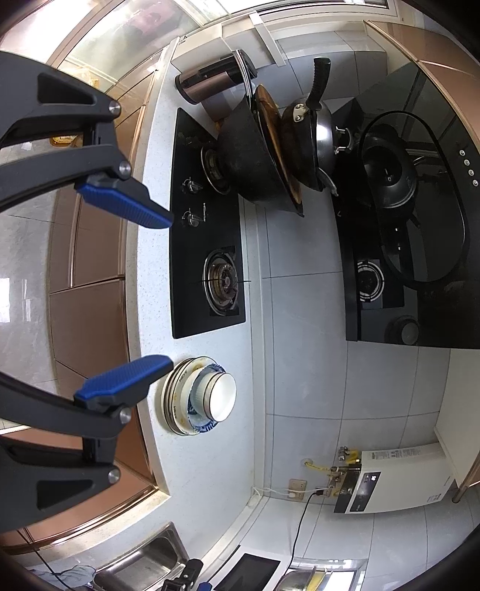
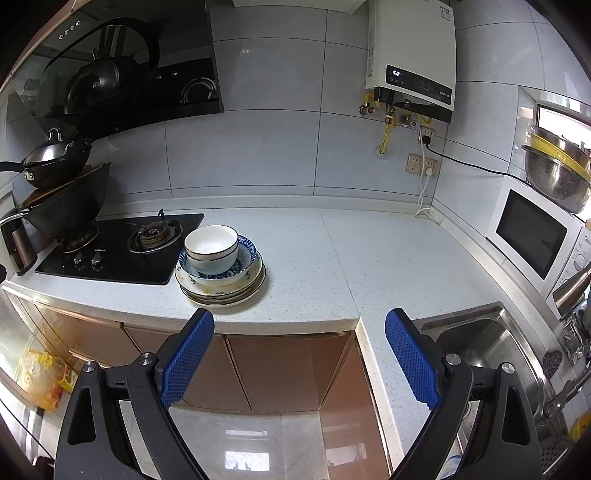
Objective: Organize plates and bowls
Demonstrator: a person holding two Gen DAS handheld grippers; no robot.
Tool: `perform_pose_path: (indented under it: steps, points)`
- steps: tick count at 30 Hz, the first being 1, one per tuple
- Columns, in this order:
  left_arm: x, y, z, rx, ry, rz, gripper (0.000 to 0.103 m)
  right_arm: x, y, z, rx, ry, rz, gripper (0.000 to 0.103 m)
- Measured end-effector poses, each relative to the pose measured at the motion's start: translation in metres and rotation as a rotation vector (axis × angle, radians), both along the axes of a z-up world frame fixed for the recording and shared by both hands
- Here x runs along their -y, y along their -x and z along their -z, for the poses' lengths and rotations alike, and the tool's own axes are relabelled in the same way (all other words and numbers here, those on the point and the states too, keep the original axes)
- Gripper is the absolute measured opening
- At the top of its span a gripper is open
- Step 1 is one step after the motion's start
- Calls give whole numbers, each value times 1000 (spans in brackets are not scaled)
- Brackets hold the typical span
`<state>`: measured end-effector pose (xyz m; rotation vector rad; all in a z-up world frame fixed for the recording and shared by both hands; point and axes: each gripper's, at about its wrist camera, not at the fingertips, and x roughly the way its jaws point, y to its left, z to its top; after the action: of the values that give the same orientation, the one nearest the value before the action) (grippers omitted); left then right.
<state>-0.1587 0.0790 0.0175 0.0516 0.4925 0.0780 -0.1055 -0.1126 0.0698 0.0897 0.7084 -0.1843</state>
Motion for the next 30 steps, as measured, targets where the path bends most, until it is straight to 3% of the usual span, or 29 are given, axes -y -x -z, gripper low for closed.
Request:
perform_pose_path:
  steps: [30]
  points:
    - [-8,3,5,-3,-26,-2,70,-7,4,1,-4,5,-4,92]
